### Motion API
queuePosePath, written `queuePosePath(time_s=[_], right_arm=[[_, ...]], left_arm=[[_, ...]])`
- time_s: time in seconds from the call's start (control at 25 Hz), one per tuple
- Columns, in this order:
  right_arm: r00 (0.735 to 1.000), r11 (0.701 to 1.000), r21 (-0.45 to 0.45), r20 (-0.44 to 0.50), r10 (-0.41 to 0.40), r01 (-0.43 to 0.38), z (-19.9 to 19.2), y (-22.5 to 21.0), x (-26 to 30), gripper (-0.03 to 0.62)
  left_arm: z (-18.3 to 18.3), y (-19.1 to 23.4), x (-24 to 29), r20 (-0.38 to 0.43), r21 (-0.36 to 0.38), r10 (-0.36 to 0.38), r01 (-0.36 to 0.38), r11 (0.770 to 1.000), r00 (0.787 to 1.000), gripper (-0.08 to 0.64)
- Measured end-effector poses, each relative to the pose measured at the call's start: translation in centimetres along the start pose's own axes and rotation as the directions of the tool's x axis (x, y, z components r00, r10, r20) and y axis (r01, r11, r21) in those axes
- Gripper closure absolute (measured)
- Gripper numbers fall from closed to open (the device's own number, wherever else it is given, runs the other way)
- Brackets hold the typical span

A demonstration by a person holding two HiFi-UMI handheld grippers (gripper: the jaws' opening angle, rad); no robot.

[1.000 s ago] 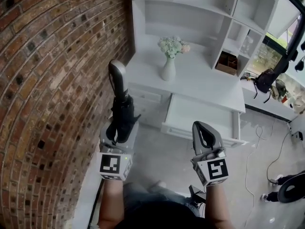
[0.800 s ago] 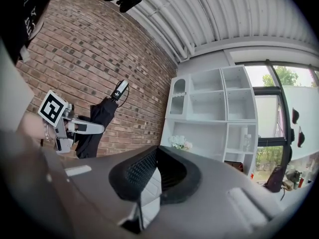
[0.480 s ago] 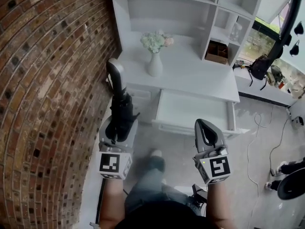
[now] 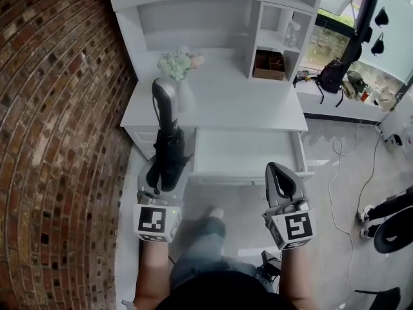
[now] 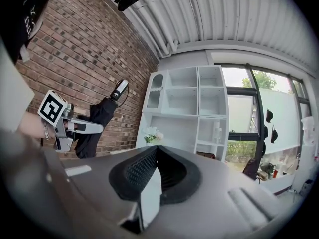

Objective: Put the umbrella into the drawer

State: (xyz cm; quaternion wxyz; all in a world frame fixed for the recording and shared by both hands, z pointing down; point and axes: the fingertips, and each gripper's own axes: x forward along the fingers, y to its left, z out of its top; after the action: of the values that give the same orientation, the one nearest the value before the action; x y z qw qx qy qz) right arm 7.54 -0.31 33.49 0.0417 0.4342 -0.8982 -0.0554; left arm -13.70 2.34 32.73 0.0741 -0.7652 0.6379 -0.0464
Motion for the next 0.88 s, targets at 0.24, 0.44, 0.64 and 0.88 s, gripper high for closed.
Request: queuePosePath(time_s=[0.24, 0.44, 0.64, 0.88], right_arm=[[0.997, 0.998, 0.005, -0.037, -0.069, 0.069, -1.4, -3.5, 1.4, 0.589], [0.990, 0.992, 0.011, -0.067, -0.128, 0.129, -2.4, -6.4, 3.1, 0.589], [0.979, 0.982, 0.017, -0.087, -0.184, 0.186, -3.2, -9.7, 5.6, 0.589], [0.963, 0.969, 0.019, -0.119, -0.241, 0.245, -4.3, -12.4, 7.7, 0.589]], left_arm=[[-0.7, -0.8, 5.1, -0.007, -0.005, -0.069, 0.069, 0.998, 0.998, 0.321], [-1.7, -1.4, 9.9, -0.032, -0.005, -0.143, 0.143, 0.990, 0.989, 0.321], [-2.7, -1.9, 14.9, -0.046, -0.002, -0.208, 0.208, 0.978, 0.977, 0.321], [-3.9, -2.3, 20.4, -0.064, -0.005, -0.286, 0.286, 0.958, 0.956, 0.321]])
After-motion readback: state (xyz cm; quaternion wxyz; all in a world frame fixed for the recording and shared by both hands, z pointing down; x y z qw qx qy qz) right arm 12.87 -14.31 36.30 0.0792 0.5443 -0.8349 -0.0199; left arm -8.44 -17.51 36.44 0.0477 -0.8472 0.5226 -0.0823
